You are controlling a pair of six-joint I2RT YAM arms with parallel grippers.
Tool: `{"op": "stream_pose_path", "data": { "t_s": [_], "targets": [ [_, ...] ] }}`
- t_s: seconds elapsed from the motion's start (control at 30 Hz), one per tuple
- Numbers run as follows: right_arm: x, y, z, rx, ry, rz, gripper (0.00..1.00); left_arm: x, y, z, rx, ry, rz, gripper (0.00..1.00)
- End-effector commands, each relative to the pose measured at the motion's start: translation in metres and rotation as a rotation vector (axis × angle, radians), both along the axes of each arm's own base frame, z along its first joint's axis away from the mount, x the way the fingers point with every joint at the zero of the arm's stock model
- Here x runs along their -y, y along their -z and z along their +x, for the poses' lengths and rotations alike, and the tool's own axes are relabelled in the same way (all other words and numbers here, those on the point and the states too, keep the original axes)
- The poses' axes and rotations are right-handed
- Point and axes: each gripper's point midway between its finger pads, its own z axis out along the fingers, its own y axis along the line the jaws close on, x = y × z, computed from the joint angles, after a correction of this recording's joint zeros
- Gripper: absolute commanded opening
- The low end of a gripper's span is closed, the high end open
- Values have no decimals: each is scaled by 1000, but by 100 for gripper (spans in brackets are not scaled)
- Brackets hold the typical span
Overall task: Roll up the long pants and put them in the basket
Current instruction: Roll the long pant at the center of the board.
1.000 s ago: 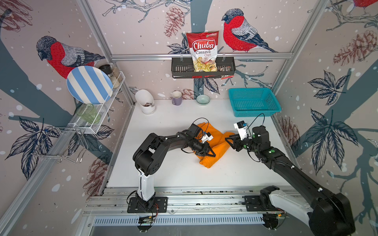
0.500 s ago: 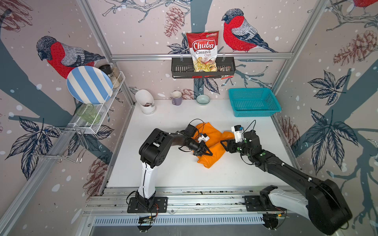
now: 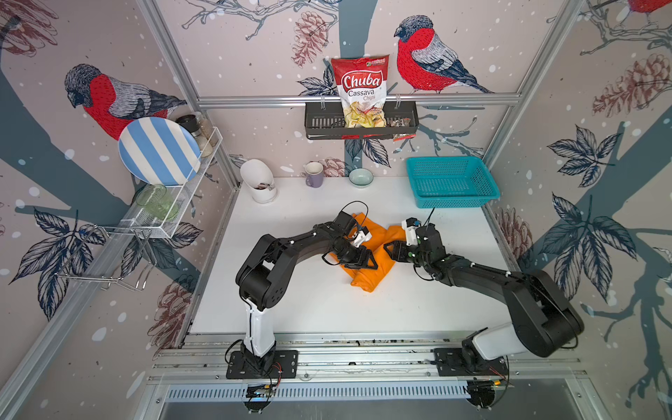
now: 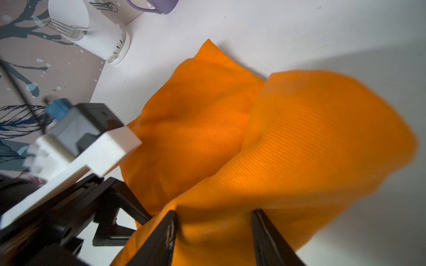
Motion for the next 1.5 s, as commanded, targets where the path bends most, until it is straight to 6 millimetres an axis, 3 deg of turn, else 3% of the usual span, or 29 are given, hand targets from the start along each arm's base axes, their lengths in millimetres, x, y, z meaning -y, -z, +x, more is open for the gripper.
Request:
{"op": "stream_pose_path", "data": {
  "t_s": [0.0, 0.07, 0.17, 0.3, 0.47, 0.67, 0.73, 0.87, 0.93, 1.07, 1.17, 1.33, 1.47],
  "targets": [
    [1, 5, 7, -17, 39, -8, 56, -37, -2, 20, 260, -47, 328, 68],
    [1, 6, 10, -24, 50, -12, 56, -42, -22, 24, 411, -78, 425, 70],
    [-2, 7, 16, -38, 56, -21, 56, -29, -50, 11, 597, -73, 494, 72],
    [-5, 15, 21, -77, 64, -35, 57, -8, -58, -14, 721, -46, 504, 72],
    [-7, 18, 27, -104, 74, -14, 57, 7, -39, -29, 782, -5, 531, 71],
    [-10, 21, 30, -152, 86, 26, 57, 8, -12, -16, 830, 1, 626, 78],
    [-10, 23, 30, -165, 82, 36, 57, 6, 2, -12, 837, 12, 674, 83],
    [-8, 22, 32, -173, 84, 59, 57, -2, 34, -10, 799, 42, 752, 83],
    [-5, 20, 33, -172, 85, 66, 57, -4, 39, -9, 775, 38, 759, 78],
    [7, 11, 34, -153, 94, 79, 57, -2, 36, -5, 694, 25, 659, 44],
    [16, 2, 32, -113, 83, 59, 56, 7, 22, -8, 600, 23, 459, 23],
    [33, -22, 24, -15, 53, 2, 56, 22, -15, -18, 326, 40, 7, 16],
    [47, -41, 14, 44, 56, 2, 57, 35, -39, -39, 92, 102, -269, 15]
  ]
}}
